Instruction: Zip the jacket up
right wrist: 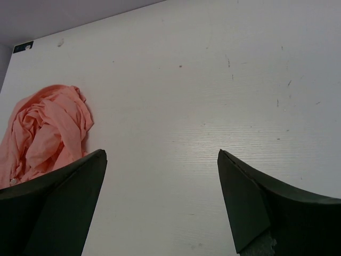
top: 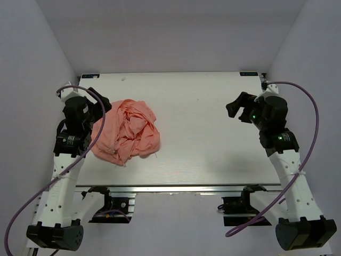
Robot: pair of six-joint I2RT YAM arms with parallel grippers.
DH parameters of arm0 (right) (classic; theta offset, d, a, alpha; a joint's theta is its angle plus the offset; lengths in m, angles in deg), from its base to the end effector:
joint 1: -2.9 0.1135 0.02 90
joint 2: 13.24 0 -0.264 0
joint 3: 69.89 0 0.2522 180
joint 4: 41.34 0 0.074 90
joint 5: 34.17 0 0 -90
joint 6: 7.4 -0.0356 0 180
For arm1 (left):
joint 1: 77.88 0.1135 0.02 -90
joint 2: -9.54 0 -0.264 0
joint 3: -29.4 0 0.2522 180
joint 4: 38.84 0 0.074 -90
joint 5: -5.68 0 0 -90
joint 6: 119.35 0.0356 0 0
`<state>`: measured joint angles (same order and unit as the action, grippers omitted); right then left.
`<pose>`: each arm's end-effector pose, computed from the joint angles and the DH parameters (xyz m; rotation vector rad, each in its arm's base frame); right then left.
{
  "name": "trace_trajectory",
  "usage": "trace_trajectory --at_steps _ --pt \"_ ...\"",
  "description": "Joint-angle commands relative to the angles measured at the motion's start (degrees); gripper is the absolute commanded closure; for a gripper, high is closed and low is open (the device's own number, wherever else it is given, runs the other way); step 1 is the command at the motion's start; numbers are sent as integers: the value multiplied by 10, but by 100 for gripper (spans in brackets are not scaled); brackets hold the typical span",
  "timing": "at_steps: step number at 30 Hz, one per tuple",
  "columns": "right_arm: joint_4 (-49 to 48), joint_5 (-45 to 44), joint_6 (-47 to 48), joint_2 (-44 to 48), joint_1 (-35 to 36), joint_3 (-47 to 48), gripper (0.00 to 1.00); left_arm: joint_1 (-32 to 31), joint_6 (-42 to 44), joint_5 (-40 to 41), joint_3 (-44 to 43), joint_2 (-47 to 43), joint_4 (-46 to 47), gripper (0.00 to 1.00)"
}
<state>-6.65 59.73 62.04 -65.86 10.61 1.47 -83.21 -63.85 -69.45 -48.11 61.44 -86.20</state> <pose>0.2017 0.0297 0.3742 0.1613 1.8611 0.4056 0.1853 -0.0081 0.3901 -0.6530 1.8298 -0.2093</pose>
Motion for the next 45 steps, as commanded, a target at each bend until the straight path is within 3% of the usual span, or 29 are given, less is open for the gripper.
trace_trajectory --at_steps 1,7,13,18,20,22,24,27,33,37,38,39,40,41,43,45 --pt "-19 5 2 14 -1 5 11 3 14 11 -23 10 -18 2" --pt "-76 94 10 15 -1 -26 11 2 36 -5 -66 115 -20 2" --pt "-92 163 10 -63 16 -5 11 3 76 -30 -81 214 12 2" --pt "-101 44 69 -173 185 64 11 3 118 -60 -81 280 54 2" --pt "-105 39 76 -240 234 89 11 3 130 -72 -94 323 44 2" --pt "-111 56 76 -287 250 119 11 3 138 -85 -103 348 49 2" --pt "-101 0 87 -364 284 176 11 3 145 -88 -111 388 56 2" --pt "-94 -35 119 -462 329 256 11 3 138 -55 -130 439 41 2" --pt "-82 -21 100 -616 364 361 11 3 129 6 -165 516 11 4" --pt "-77 -1 81 -676 389 394 17 3 123 -5 -167 551 9 34" --pt "-78 4 76 -691 393 398 21 4 122 -10 -168 552 8 52" --pt "-81 8 71 -696 395 402 37 3 121 -15 -169 553 8 60" --pt "-84 8 65 -704 396 404 44 4 121 -26 -171 548 8 69" --pt "-84 2 62 -706 396 407 66 4 120 -28 -171 544 10 87" --pt "-77 -30 57 -703 395 419 94 4 126 -36 -168 528 20 100" --pt "-55 -98 55 -689 395 422 100 3 136 -60 -159 493 35 100"
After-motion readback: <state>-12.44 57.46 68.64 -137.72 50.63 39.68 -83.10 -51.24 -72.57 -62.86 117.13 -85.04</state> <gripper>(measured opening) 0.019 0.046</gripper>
